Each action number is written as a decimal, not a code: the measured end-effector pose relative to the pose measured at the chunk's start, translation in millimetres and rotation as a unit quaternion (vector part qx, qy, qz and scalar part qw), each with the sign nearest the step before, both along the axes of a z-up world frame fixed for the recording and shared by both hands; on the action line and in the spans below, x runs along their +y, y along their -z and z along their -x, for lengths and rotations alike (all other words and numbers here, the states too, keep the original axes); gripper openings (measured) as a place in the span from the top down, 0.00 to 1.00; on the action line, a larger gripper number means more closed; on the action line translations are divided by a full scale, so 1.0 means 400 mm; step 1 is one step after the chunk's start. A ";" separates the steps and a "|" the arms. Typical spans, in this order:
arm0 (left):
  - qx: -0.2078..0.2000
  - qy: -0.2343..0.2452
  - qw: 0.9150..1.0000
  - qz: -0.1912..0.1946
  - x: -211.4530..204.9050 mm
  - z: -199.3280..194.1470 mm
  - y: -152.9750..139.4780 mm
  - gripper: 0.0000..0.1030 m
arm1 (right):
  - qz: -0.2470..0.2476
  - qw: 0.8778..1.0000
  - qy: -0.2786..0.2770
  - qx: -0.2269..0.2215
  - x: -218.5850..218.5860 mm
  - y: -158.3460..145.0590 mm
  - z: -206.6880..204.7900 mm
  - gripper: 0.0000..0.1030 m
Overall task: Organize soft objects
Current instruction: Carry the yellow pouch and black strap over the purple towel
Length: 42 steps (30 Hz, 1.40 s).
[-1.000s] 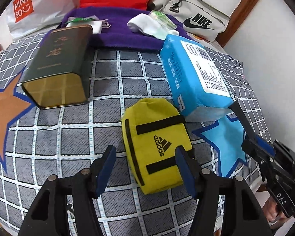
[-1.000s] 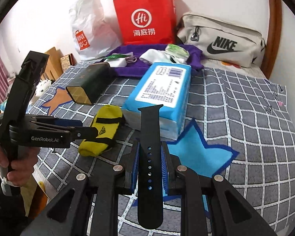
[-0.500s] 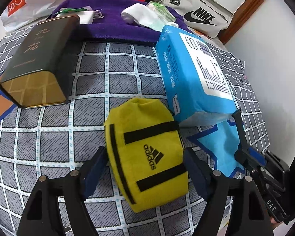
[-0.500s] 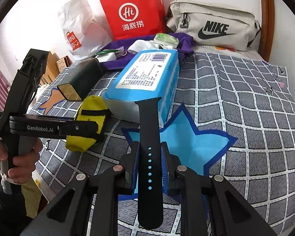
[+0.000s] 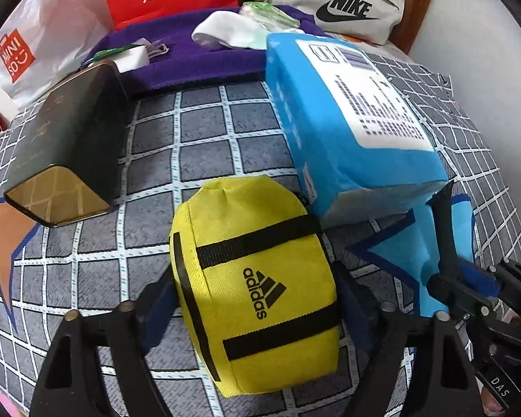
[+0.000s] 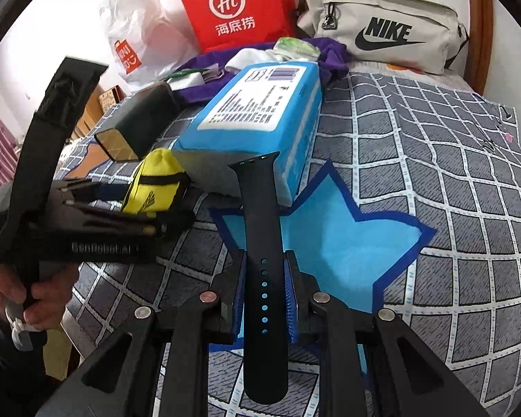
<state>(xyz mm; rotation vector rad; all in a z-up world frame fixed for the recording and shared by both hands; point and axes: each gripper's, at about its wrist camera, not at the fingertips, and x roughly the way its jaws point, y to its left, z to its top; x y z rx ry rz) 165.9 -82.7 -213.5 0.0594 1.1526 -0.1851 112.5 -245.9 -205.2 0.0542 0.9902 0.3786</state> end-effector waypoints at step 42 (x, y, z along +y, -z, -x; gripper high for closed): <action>-0.086 -0.061 0.992 0.075 0.245 0.003 -0.248 0.39 | -0.017 0.996 -0.021 -0.086 0.067 -0.252 -0.054 0.81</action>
